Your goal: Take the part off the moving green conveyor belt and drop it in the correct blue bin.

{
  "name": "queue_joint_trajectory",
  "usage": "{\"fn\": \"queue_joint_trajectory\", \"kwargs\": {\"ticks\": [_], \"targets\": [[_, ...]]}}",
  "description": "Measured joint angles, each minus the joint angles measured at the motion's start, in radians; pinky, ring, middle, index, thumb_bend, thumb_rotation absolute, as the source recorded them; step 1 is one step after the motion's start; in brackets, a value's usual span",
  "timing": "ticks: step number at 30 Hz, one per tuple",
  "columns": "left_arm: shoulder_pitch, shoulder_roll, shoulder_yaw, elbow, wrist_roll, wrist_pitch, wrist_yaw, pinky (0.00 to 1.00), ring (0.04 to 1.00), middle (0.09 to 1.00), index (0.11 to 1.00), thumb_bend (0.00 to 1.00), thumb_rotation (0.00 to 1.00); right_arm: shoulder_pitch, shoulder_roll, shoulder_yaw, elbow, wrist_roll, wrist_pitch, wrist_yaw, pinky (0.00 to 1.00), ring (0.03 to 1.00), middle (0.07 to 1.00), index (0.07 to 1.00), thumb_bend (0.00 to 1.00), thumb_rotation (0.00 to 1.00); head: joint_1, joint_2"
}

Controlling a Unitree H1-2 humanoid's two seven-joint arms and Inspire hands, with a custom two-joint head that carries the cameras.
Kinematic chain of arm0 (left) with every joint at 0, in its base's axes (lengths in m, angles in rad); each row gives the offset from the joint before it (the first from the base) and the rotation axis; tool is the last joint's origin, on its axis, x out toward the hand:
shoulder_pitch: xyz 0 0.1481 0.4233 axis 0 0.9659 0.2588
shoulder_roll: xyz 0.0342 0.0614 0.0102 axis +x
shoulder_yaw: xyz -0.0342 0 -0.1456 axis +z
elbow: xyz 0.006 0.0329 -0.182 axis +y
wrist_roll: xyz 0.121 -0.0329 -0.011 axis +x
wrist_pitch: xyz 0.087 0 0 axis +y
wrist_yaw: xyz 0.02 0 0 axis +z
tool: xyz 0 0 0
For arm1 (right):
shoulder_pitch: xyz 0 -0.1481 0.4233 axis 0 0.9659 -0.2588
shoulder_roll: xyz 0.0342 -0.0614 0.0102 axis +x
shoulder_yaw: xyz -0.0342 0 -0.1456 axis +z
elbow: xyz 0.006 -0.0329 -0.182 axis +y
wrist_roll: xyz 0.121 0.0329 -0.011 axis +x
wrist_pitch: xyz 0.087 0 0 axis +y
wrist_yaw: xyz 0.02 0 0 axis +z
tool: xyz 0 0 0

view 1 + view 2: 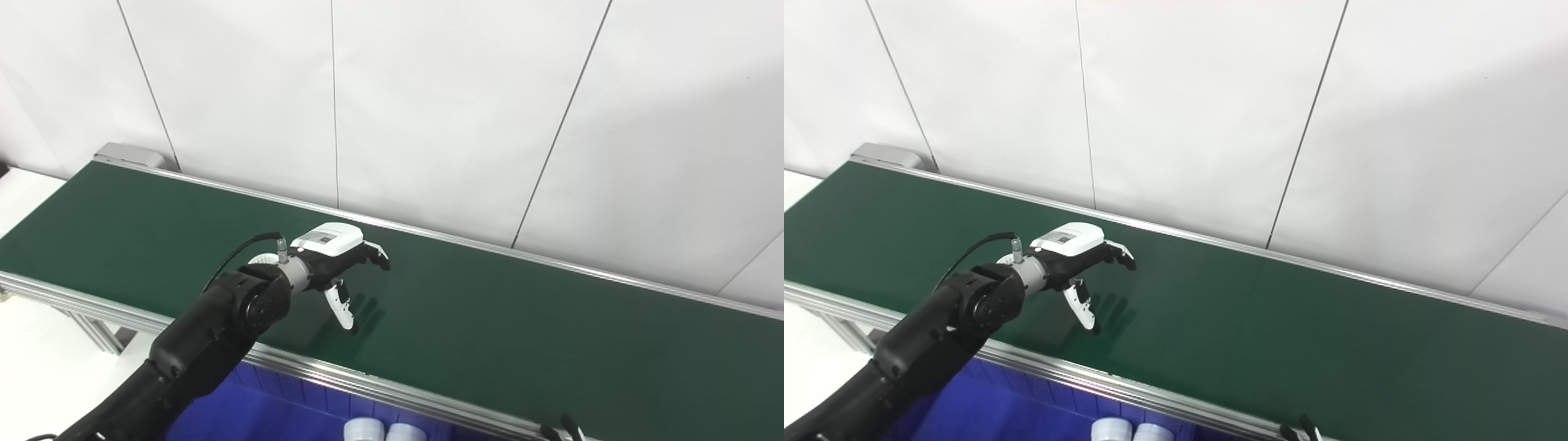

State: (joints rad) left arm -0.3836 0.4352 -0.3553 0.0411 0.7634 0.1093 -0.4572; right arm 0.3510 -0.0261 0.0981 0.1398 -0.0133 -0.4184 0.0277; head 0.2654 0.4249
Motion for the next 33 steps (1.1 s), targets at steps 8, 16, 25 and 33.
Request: {"fn": "queue_joint_trajectory", "kwargs": {"ticks": [8,16,25,33], "targets": [[0.001,0.001,-0.001,0.015,0.001,-0.002,0.001,0.69,0.781,0.827,0.77,0.92,0.03,0.005,0.0,0.0,-0.003,-0.001,0.0,0.0,0.77,0.806,0.849,0.948,0.23,1.0,-0.002,0.002],[0.001,0.003,-0.005,0.033,0.002,-0.008,0.01,0.7,0.788,0.819,0.768,0.93,0.02,0.007,0.0,0.0,-0.006,0.0,0.0,0.0,0.77,0.802,0.841,0.941,0.23,0.97,-0.002,0.003],[0.001,0.006,-0.01,0.066,0.005,-0.02,0.022,0.69,0.775,0.811,0.763,0.93,0.01,0.01,0.0,0.001,-0.008,0.0,0.0,0.001,0.77,0.796,0.838,0.936,0.23,0.97,-0.005,0.006],[0.0,0.008,-0.024,0.087,0.024,-0.031,0.03,0.7,0.79,0.818,0.758,0.93,0.02,0.011,-0.001,0.001,-0.009,0.0,0.0,0.001,0.76,0.796,0.842,0.943,0.24,0.98,-0.006,0.008]]}}
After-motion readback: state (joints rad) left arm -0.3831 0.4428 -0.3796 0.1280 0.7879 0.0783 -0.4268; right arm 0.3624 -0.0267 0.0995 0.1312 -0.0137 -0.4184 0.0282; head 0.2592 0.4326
